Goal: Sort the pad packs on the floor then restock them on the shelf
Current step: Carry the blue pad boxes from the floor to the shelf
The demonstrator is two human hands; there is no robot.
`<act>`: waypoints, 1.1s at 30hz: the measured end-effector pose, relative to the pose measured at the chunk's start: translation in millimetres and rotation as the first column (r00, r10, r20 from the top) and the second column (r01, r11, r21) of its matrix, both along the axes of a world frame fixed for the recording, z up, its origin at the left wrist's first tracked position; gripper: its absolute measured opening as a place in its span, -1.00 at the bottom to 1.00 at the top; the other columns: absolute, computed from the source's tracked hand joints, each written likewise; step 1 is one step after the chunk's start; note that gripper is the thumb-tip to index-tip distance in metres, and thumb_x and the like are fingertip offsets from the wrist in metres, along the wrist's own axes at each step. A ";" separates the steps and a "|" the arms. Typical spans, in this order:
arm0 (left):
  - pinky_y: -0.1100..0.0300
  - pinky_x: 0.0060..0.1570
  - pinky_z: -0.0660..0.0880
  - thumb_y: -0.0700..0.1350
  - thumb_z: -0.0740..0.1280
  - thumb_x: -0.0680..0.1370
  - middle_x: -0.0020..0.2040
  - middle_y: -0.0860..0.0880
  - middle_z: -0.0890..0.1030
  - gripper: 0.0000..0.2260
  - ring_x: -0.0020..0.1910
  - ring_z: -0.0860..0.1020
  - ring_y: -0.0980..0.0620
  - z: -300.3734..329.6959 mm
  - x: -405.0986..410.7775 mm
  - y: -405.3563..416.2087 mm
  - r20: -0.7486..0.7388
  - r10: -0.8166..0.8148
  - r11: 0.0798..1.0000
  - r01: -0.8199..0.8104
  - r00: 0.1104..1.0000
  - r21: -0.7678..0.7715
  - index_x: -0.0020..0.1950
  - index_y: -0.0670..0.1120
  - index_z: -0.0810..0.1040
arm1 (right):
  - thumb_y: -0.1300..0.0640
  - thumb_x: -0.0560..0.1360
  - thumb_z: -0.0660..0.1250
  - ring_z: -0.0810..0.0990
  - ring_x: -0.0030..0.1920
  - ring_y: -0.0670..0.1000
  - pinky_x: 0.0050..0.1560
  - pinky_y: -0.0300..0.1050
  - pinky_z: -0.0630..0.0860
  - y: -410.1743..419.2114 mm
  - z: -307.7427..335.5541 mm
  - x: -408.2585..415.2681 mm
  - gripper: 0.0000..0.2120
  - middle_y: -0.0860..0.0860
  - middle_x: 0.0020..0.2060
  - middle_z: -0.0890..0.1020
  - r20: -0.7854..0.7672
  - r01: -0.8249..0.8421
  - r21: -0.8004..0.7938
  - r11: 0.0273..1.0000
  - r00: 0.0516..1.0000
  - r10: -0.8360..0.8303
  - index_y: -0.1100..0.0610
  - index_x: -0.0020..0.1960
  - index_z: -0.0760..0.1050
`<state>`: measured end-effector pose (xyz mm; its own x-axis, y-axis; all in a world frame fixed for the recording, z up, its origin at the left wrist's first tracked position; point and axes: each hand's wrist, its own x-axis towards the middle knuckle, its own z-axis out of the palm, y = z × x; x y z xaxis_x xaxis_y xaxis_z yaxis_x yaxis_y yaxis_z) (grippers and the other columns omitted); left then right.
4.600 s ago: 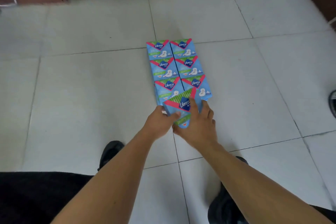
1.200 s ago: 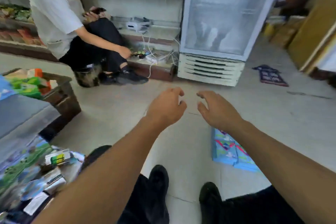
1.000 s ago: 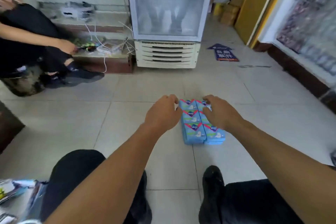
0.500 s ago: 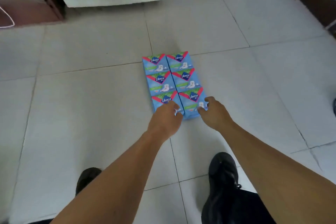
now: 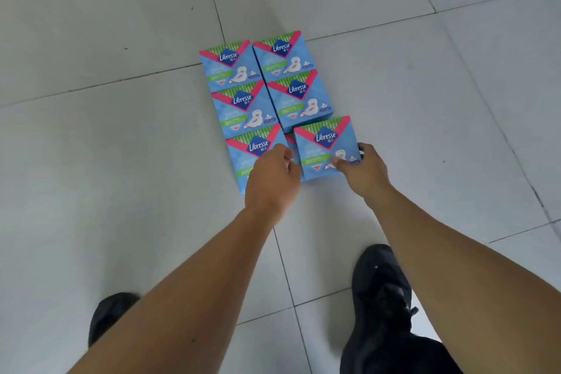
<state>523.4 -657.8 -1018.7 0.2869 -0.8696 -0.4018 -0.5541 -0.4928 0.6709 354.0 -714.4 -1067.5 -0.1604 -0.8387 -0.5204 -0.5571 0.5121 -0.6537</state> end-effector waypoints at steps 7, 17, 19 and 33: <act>0.15 0.15 0.42 0.01 0.26 0.60 0.22 -0.09 0.56 -0.69 0.23 0.50 -0.08 64.2 24.9 31.1 -0.057 0.028 0.997 -0.024 0.998 0.079 0.29 -0.11 0.47 | 0.18 0.55 0.35 0.60 -0.05 0.03 0.01 -0.04 0.53 44.8 78.2 -13.9 -0.69 0.08 0.08 0.63 0.286 0.226 -0.031 0.974 0.936 -0.208 0.14 0.28 0.48; 0.02 0.07 0.57 -0.04 0.36 0.56 0.06 -0.01 0.62 -0.65 0.01 0.62 0.00 269.2 140.2 151.8 -0.287 0.391 0.787 -0.480 0.874 -0.389 0.31 -0.10 0.42 | 0.17 0.54 0.38 0.60 -0.13 -0.04 -0.15 -0.22 0.50 131.5 298.1 154.9 -0.83 0.04 0.01 0.63 0.501 -0.218 -0.372 0.902 0.771 0.393 -0.06 0.03 0.46; 0.03 0.02 0.59 -0.04 0.38 0.56 0.07 0.00 0.62 -0.63 -0.01 0.63 0.02 306.8 170.0 191.4 -0.278 0.434 0.733 -0.515 0.857 -0.444 0.32 -0.08 0.43 | 0.12 0.51 0.41 0.60 -0.14 -0.08 -0.16 -0.26 0.48 153.9 330.6 189.0 -0.85 -0.01 -0.02 0.64 0.441 -0.297 -0.459 0.837 0.742 0.505 -0.05 -0.01 0.47; 0.21 0.08 0.49 -0.01 0.38 0.55 0.11 0.09 0.57 -0.59 0.05 0.56 0.10 442.5 247.4 473.8 -0.041 0.873 0.357 -0.694 0.487 -0.626 0.33 -0.09 0.37 | 0.05 0.50 0.41 0.65 -0.06 -0.02 -0.03 -0.07 0.56 351.6 450.2 372.9 -0.75 -0.03 -0.02 0.66 0.264 -0.657 -0.692 0.300 0.156 0.952 0.09 0.14 0.49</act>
<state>770.8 -183.9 -576.2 0.9562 -0.1941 0.2190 -0.2841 -0.4360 0.8539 726.9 -362.7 -617.2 0.9099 -0.3697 0.1880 0.0588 -0.3336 -0.9409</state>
